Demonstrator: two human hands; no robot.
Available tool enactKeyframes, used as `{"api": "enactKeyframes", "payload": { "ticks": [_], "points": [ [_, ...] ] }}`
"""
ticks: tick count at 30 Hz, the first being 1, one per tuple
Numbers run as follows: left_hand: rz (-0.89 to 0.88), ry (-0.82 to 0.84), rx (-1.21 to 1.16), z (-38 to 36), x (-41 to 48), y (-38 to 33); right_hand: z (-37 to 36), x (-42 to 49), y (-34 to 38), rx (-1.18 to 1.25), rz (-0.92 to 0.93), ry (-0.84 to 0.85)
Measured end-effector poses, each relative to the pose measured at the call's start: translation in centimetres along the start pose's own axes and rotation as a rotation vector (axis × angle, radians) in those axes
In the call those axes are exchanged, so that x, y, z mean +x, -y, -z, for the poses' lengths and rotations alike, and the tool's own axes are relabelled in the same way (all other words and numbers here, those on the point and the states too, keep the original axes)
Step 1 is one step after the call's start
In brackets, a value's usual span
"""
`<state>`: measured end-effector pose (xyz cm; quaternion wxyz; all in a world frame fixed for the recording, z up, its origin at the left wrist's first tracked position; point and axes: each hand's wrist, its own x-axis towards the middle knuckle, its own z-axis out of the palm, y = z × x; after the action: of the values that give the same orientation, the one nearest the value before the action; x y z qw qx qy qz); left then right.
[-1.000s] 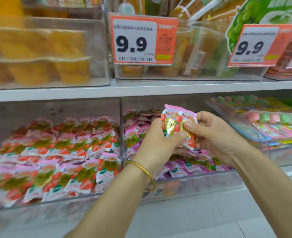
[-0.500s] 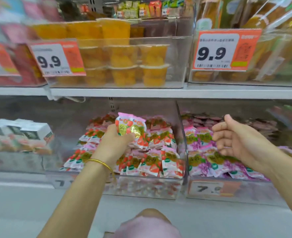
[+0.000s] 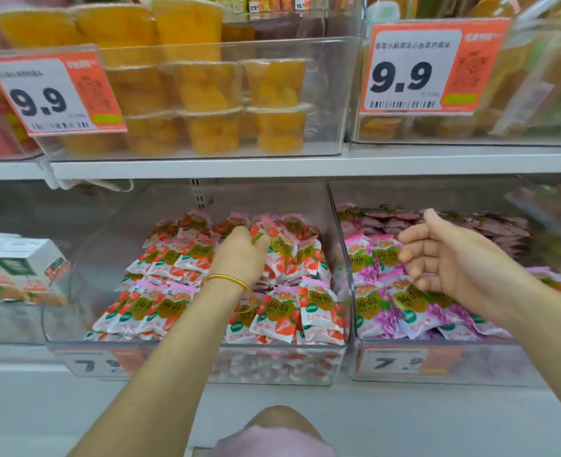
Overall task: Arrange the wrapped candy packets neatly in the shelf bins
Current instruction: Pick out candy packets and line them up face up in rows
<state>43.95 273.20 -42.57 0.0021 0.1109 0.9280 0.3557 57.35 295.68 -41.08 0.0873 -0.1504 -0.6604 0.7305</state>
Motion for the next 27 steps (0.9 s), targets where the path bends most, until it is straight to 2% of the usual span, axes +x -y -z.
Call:
{"api": "enactKeyframes", "payload": {
  "ticks": [6,8,13,21,27],
  "points": [
    [0.134,0.016,-0.287,0.1,0.2,0.4,-0.1,0.1,-0.2,-0.011,-0.005,0.001],
    [0.156,-0.005,-0.307,0.1,0.4,0.7,-0.2,0.1,-0.1,-0.01,-0.001,-0.002],
    [0.107,-0.075,-0.193,0.8,0.9,1.4,-0.4,0.0,-0.1,-0.024,0.002,0.002],
    [0.099,-0.008,-0.147,1.5,0.3,1.9,-1.0,-0.1,-0.3,-0.135,0.039,-0.035],
    [0.045,-0.078,0.25,1.4,0.8,3.0,-1.3,-0.2,-0.2,-0.149,0.045,-0.039]
  ]
}}
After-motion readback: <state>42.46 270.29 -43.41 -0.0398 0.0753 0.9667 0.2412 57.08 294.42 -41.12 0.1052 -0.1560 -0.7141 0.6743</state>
